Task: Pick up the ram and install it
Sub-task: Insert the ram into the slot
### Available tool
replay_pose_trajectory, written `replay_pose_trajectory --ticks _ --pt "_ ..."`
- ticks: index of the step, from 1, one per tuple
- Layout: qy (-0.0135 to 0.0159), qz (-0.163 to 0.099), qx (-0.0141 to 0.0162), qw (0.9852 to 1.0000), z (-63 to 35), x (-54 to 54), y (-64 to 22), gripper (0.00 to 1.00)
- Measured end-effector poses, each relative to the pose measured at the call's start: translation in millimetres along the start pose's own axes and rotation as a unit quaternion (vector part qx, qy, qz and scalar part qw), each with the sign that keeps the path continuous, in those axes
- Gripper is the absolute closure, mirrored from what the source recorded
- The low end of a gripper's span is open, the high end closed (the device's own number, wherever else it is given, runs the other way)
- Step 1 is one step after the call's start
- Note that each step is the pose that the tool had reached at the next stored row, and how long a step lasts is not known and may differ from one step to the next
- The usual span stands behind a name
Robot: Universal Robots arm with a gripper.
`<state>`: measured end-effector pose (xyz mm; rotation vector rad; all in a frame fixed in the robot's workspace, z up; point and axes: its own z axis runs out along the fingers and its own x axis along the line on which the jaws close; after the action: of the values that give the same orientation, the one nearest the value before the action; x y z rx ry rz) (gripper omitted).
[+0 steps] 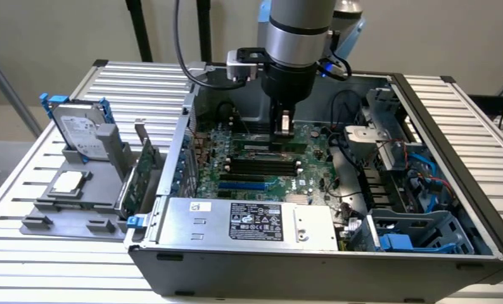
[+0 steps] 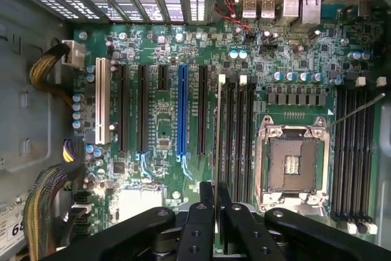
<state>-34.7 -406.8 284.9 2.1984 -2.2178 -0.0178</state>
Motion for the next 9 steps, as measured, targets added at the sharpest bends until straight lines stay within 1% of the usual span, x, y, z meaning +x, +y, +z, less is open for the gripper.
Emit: replay_pose_trajectory --ticks 9 --pt "0.0000 0.000 0.0000 1.0000 16.2 -0.1 -0.4 0.86"
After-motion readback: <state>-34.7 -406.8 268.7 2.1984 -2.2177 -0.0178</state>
